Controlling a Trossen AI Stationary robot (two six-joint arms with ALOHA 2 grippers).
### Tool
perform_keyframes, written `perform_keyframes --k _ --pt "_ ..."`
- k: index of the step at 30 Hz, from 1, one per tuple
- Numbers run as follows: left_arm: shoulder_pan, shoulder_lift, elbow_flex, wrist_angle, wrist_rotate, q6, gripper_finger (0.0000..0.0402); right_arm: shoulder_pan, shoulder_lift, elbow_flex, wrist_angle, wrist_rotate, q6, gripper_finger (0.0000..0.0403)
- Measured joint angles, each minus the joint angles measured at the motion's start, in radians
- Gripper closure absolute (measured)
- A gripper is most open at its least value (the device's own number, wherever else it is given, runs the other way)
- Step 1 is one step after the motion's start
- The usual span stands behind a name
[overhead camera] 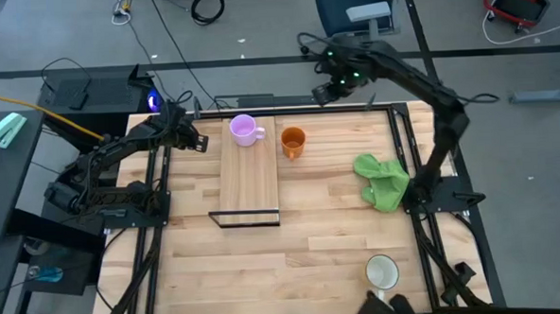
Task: Stack small to large cups/mugs on shelf
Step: Put the orange mug on the shelf
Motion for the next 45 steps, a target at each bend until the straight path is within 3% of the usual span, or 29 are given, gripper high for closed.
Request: perform_keyframes --k 13,22,39,45 --pt "0.0 0.0 0.0 0.005 0.0 0.0 0.0375 0.091 0.185 0.01 0.059 -0.001 0.049 0.0326" --pt "0.0 0.0 0.0 0.005 0.0 0.041 0.0383 0.138 0.217 0.01 0.154 0.002 0.041 0.0326" --pt "-0.014 0.0 0.0 0.08 0.0 0.045 0.0371 0.143 0.245 0.005 0.136 0.021 0.001 0.0315" --pt "-0.014 0.0 0.0 0.08 0.0 0.069 0.0378 0.164 0.245 -0.054 0.142 0.013 0.021 0.0303"
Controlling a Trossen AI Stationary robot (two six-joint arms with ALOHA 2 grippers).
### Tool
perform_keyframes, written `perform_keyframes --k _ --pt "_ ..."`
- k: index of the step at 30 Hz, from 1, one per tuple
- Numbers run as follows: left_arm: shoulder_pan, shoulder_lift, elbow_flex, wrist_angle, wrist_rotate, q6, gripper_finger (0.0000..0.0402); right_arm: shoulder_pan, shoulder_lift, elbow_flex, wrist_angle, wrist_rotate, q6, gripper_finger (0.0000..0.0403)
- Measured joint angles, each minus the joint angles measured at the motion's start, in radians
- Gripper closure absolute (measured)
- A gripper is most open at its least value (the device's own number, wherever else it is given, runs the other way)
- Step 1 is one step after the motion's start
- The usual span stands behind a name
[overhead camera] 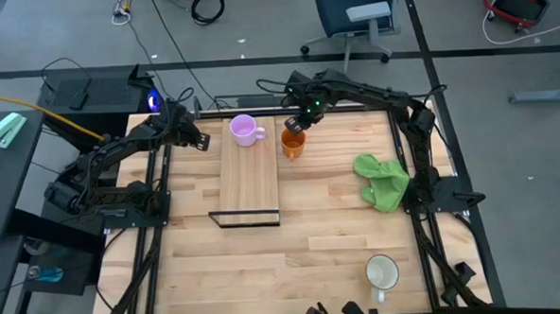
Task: Stack small to large cups/mugs on shelf
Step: Put the orange mug on the shelf
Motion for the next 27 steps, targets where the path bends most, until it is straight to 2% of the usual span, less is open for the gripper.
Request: perform_keyframes --k 27 --pt "0.0 0.0 0.0 0.001 0.0 0.001 0.0367 -0.001 0.0 -0.167 0.182 -0.001 0.054 0.0297"
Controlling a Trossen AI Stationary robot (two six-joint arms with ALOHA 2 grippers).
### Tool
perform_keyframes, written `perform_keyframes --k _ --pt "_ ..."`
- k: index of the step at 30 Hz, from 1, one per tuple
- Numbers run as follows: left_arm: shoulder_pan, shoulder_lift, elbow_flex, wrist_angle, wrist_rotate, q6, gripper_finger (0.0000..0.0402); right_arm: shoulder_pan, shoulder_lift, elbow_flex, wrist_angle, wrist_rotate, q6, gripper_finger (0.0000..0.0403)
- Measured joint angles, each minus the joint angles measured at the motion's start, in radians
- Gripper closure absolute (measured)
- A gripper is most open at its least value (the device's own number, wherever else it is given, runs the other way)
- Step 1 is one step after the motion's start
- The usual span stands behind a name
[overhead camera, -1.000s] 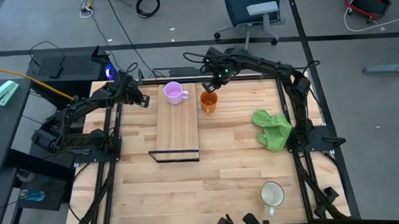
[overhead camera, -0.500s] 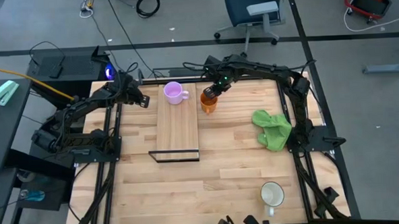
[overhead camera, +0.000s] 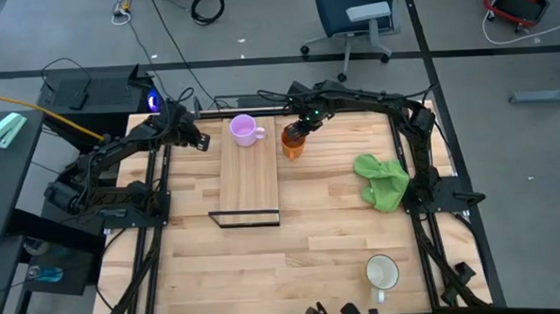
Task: Stack small to large cups/mugs on shelf
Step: Put the orange mug on the shelf
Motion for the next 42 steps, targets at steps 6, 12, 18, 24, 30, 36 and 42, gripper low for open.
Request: perform_keyframes --k 6,12,18,24,30,36,42 --pt "0.0 0.0 0.0 0.0 0.0 0.0 0.037 0.007 0.0 0.0 0.0 0.0 0.033 0.0297" --pt "0.0 0.0 0.0 0.0 0.0 0.0 0.0376 0.009 0.0 0.0 -0.002 0.0 0.055 0.0307" --pt "0.0 0.0 0.0 0.0 0.0 0.0 0.0371 0.01 0.0 0.0 -0.022 0.0 0.059 0.0339" --pt "0.0 0.0 0.0 0.0 0.0 0.0 0.0369 0.009 0.0 0.0 -0.024 0.0 0.053 0.0378" --pt "0.0 0.0 0.0 0.0 0.0 0.0 0.0379 0.009 -0.001 0.001 -0.017 0.0 -0.035 0.0394" --pt "0.0 0.0 0.0 0.0 0.0 0.0 0.0383 0.009 0.0 0.007 -0.007 0.0 -0.108 0.0395" --pt "0.0 0.0 0.0 0.0 0.0 0.024 0.0384 0.008 -0.016 0.058 -0.025 0.009 -0.205 0.0395"
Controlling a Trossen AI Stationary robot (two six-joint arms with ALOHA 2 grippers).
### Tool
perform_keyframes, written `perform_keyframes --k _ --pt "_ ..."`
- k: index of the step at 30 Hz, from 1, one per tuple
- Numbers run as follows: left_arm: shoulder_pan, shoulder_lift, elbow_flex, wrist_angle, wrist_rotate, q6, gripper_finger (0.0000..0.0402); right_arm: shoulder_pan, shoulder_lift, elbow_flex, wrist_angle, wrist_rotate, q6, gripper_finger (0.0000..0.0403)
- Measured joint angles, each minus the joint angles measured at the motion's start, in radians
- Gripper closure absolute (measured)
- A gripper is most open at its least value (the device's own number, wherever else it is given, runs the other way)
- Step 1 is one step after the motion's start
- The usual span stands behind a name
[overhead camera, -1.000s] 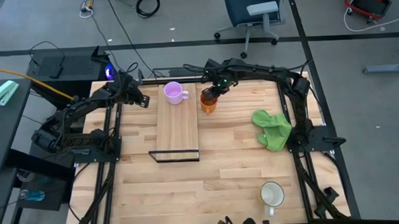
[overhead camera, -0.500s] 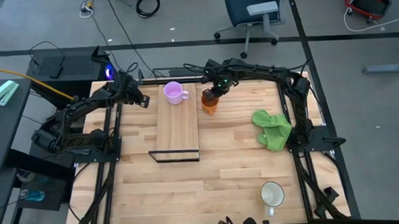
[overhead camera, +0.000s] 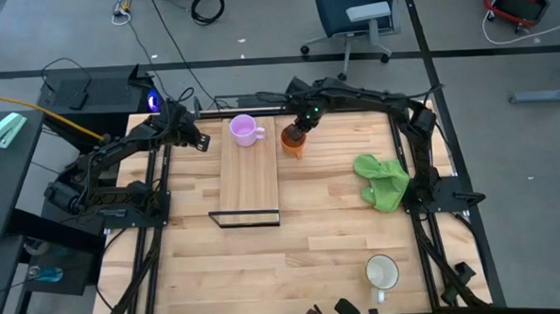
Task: Stack small to large cups/mugs on shelf
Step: Put the orange mug on the shelf
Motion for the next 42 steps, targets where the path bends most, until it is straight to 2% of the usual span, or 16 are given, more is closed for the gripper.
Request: perform_keyframes --k 9,16,20,30,37,42 --pt "0.0 0.0 0.0 0.004 0.0 0.002 0.0387 0.0 -0.014 0.253 -0.253 0.11 -0.154 0.0396" --pt "0.0 0.0 0.0 0.004 0.0 0.003 0.0388 0.015 -0.015 0.47 -0.427 0.107 -0.331 0.0396" --pt "0.0 0.0 0.0 0.01 0.0 0.003 0.0393 0.032 -0.016 0.544 -0.479 0.108 -0.386 0.0396" --pt "0.0 0.0 0.0 0.011 0.0 0.003 0.038 0.107 -0.007 0.562 -0.482 0.048 -0.546 0.0396" --pt "0.0 0.0 0.0 0.019 0.0 0.002 0.0394 0.155 -0.002 0.562 -0.391 -0.012 -0.592 0.0396" --pt "0.0 0.0 0.0 0.021 0.0 0.0 0.0382 0.157 -0.001 0.562 -0.331 -0.048 -0.599 0.0396"
